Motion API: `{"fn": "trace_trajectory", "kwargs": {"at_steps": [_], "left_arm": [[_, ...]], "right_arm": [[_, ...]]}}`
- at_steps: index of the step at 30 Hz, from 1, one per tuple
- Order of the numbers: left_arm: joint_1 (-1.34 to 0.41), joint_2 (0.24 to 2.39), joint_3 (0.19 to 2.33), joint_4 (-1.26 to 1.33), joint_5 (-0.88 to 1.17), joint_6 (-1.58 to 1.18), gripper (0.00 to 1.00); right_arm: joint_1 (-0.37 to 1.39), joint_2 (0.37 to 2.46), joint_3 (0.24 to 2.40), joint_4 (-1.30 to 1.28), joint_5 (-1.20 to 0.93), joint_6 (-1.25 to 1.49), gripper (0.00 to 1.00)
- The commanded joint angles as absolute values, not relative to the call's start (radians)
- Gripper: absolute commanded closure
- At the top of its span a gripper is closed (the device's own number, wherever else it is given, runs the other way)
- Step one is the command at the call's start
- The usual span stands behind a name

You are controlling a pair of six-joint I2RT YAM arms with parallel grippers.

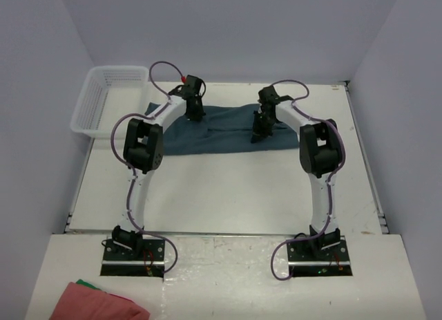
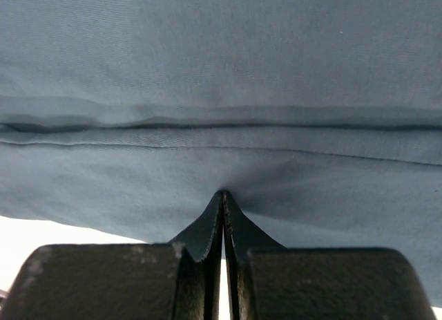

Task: Fold and stack the t-shirts
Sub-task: Fold the other side of the tshirt into a rectangle, then rotate the tshirt 90 degrees

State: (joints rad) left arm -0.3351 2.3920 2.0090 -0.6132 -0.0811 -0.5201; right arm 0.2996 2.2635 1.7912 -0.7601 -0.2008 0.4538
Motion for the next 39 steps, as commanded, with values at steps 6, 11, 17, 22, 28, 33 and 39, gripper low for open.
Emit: {"fn": "trace_trajectory", "kwargs": {"at_steps": [6,11,17,22,28,33,39], "left_arm": [[-0.325,2.543,2.210,-0.692,0.064,-0.482,1.00],[-0.324,2.574,2.227,-0.675,0.170,-0.476,1.00],[-0.331,2.600,2.273,-0.673,0.253,-0.460,1.00],[-0.341,2.658,2.365,-0.690,0.334,-0.417,1.00],[-0.347,2.709,2.427,-0.690,0.449,-0.341,1.00],[-0.399,2.628,2.382,-0.684,0.387,-0.175,1.00],[-0.416,2.419,2.290,-0.650,0.184,-0.164,1.00]], "right_arm": [[0.316,2.118,1.548,-0.693,-0.179,0.512,1.00],[0.363,2.030,1.378,-0.635,-0.166,0.541,1.00],[0.523,1.910,1.200,-0.574,-0.146,0.593,1.00],[0.664,1.899,1.150,-0.528,-0.152,0.666,1.00],[0.900,1.994,1.299,-0.571,-0.138,0.701,1.00],[1.006,2.017,1.486,-0.656,-0.062,0.673,1.00],[1.072,1.860,1.507,-0.719,0.130,0.666,1.00]]}}
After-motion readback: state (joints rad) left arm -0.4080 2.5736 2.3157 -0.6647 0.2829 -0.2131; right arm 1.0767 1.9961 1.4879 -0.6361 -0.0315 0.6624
